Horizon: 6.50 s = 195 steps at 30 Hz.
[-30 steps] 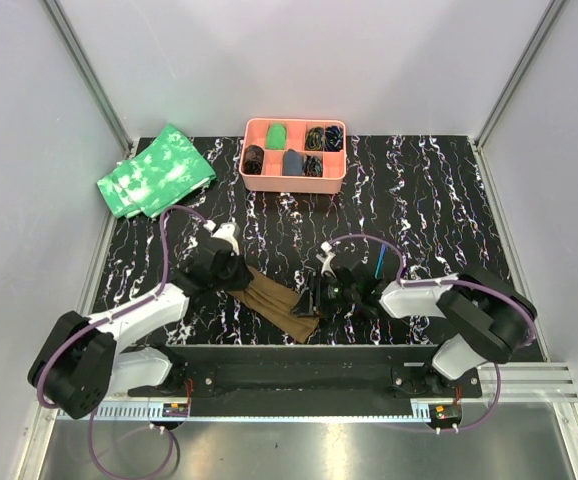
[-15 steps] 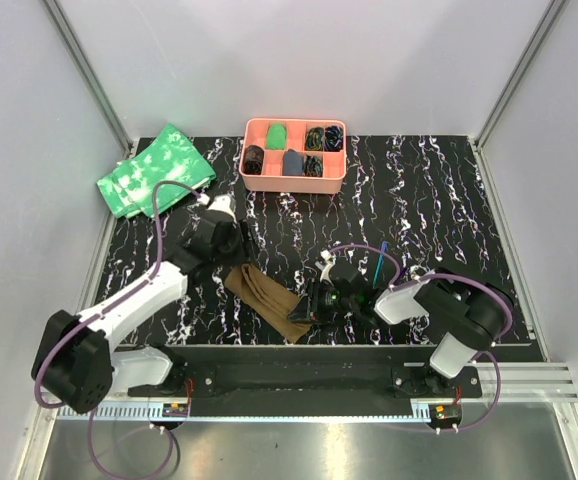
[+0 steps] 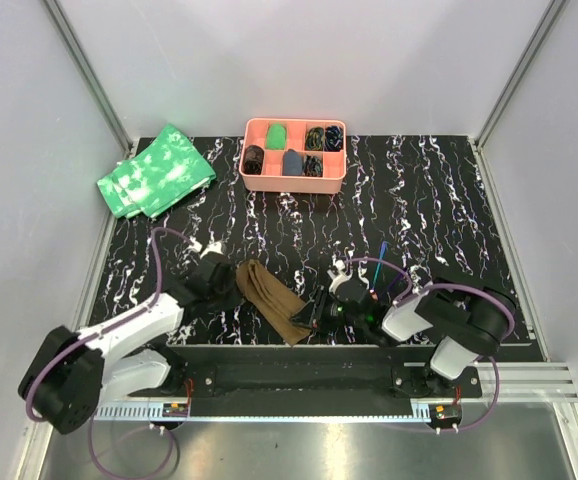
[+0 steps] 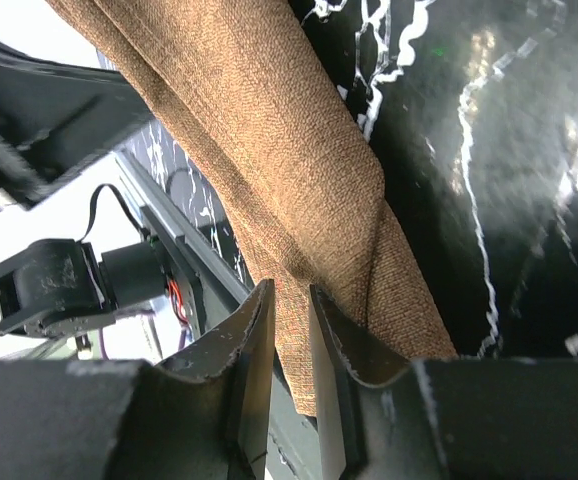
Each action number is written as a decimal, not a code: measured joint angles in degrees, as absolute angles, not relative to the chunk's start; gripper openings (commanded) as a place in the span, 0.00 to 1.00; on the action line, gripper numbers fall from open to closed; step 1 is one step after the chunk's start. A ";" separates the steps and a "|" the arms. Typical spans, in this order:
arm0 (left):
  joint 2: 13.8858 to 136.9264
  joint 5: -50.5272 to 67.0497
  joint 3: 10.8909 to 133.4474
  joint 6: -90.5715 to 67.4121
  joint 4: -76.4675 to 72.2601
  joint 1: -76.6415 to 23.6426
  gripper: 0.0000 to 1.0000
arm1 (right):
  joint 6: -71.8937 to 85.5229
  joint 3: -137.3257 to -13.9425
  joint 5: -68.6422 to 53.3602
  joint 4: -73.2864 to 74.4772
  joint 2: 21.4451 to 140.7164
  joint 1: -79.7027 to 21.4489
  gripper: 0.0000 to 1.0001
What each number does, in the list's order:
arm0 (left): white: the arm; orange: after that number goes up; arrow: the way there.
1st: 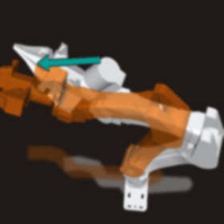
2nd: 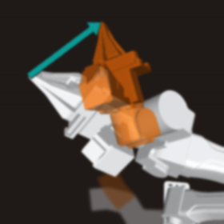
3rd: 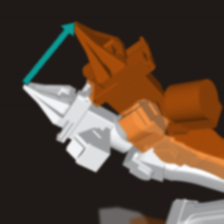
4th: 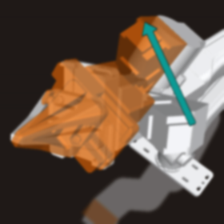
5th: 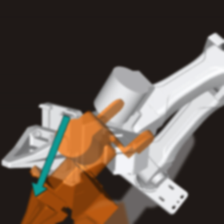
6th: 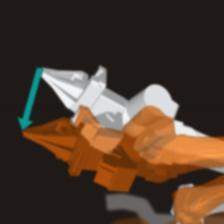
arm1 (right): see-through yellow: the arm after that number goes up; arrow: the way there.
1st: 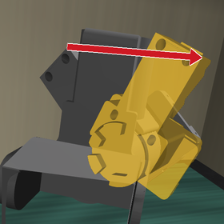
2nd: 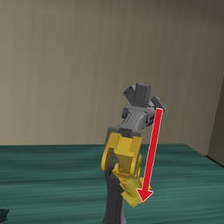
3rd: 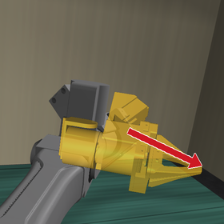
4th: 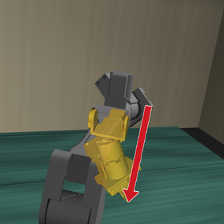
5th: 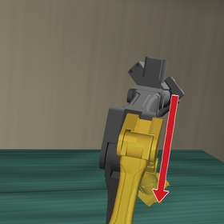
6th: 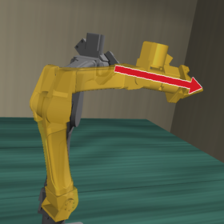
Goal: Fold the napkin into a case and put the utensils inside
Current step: Move the smaller rectangle folded napkin to the center of the board, then smooth out the smaller rectangle-folded napkin at the center of the board.
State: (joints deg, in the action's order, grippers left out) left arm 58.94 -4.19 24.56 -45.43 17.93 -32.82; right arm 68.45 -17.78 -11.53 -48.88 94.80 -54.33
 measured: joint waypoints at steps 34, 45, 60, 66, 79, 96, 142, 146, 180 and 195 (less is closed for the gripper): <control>80.99 -4.54 49.23 -42.78 12.21 -38.04 0.77 | 66.85 -17.47 -3.90 -47.97 93.45 -56.88 0.30; 91.74 -8.47 55.05 -40.29 15.27 -38.68 0.37 | 66.83 -18.26 -4.95 -49.06 94.98 -56.90 0.29; 84.88 -1.80 37.63 -39.33 -3.97 -33.56 0.00 | 53.58 -32.49 -7.05 -20.14 84.29 -57.43 0.45; 82.98 4.82 32.23 -40.53 -12.71 -30.76 0.00 | 45.47 -40.56 -8.08 -11.44 80.99 -52.53 0.48; 83.55 11.62 29.36 -42.48 -22.09 -28.67 0.00 | 40.18 -47.37 -11.94 -15.99 101.10 -46.30 0.25; 77.76 6.74 33.06 -40.53 -7.66 -27.09 0.44 | 39.64 -48.60 -13.23 -20.56 105.43 -46.22 0.23; 80.82 7.42 33.06 -40.53 -7.44 -25.65 0.02 | 26.35 -69.36 -10.11 -3.09 113.78 -45.58 0.24; 80.82 7.42 33.06 -40.53 -7.42 -25.65 0.02 | 25.82 -70.52 -9.67 -2.63 114.26 -45.52 0.07; 82.26 7.22 32.95 -42.65 -5.58 -24.64 0.00 | 31.44 -66.76 -20.23 -12.64 115.90 -44.75 0.15; 82.24 7.62 32.93 -50.89 -5.13 -23.99 0.00 | 31.79 -62.46 -21.56 -21.71 117.10 -44.10 0.40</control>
State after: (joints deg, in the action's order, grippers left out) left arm 82.24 7.62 32.93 -50.89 -5.13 -23.99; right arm 31.79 -62.46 -21.56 -21.71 117.10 -44.10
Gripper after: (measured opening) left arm 0.023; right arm 0.340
